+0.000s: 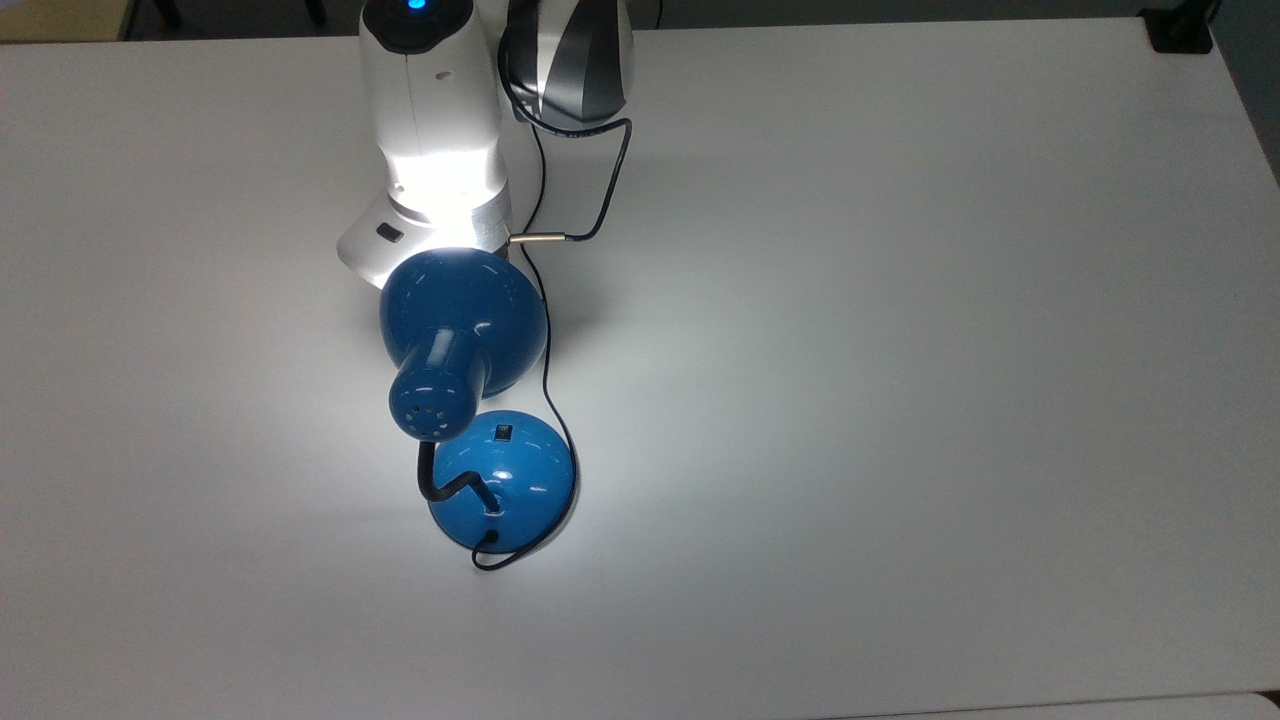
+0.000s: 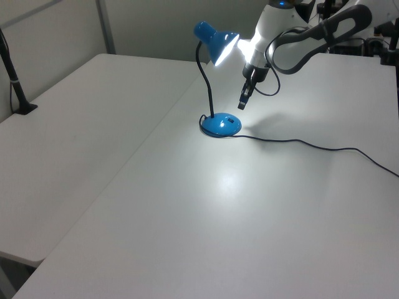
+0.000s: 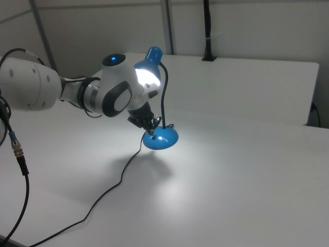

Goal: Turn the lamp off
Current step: 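Lower the gripper and press the switch on the lamp base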

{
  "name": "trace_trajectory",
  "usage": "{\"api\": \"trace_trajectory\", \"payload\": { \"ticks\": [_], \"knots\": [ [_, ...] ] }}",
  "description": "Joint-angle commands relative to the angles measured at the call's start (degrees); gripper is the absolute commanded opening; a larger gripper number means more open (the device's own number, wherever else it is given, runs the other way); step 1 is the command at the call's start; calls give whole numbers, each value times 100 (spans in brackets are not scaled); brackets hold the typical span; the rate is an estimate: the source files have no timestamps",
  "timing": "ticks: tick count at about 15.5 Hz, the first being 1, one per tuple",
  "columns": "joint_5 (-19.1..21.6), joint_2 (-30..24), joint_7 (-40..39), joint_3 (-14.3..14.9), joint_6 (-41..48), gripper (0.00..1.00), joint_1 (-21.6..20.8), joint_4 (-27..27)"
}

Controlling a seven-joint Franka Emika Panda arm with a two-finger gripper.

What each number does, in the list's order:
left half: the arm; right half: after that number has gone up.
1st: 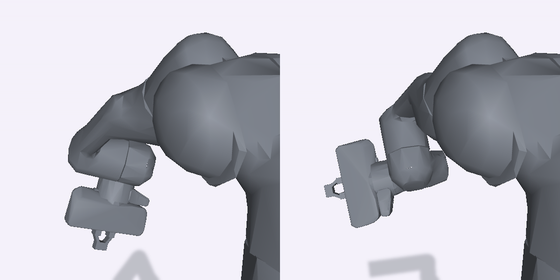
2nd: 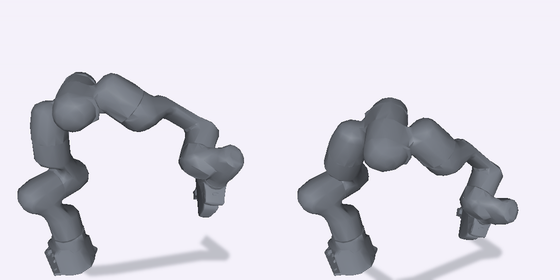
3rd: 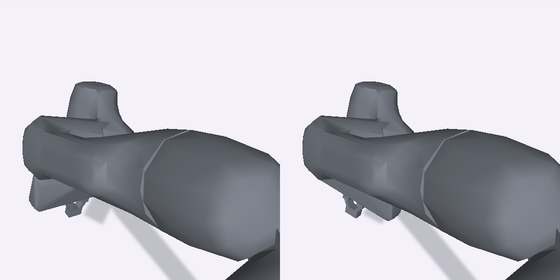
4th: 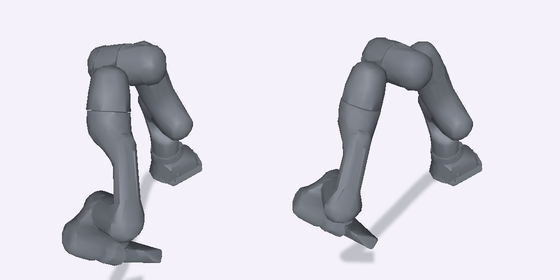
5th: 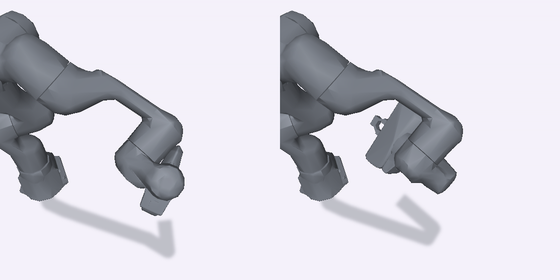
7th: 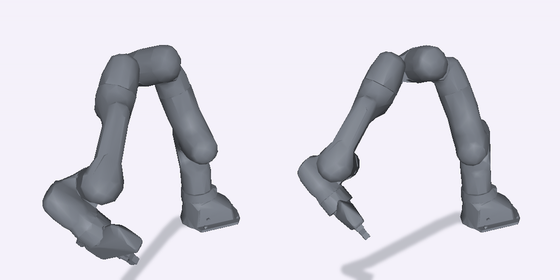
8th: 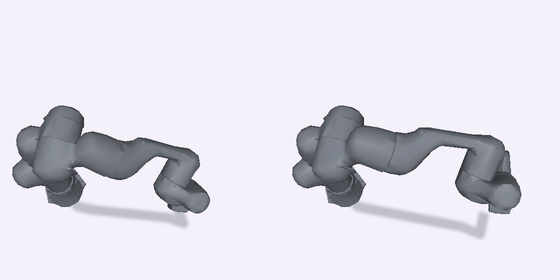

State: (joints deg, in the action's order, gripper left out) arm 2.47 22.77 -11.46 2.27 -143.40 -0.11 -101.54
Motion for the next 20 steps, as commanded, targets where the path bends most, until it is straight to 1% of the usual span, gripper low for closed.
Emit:
{"api": "trace_trajectory", "payload": {
  "ticks": [1,4,8,11,17,20],
  "knots": [
    [52,174,83,63,-328,0,-165,29],
    [43,376,91,63,-460,0,-243,99],
    [35,465,135,63,-487,0,-288,126],
    [35,561,135,63,-478,0,-288,310],
    [17,597,135,72,-478,0,-279,337],
    [-18,632,135,142,-478,0,-288,337]
  ]
}}
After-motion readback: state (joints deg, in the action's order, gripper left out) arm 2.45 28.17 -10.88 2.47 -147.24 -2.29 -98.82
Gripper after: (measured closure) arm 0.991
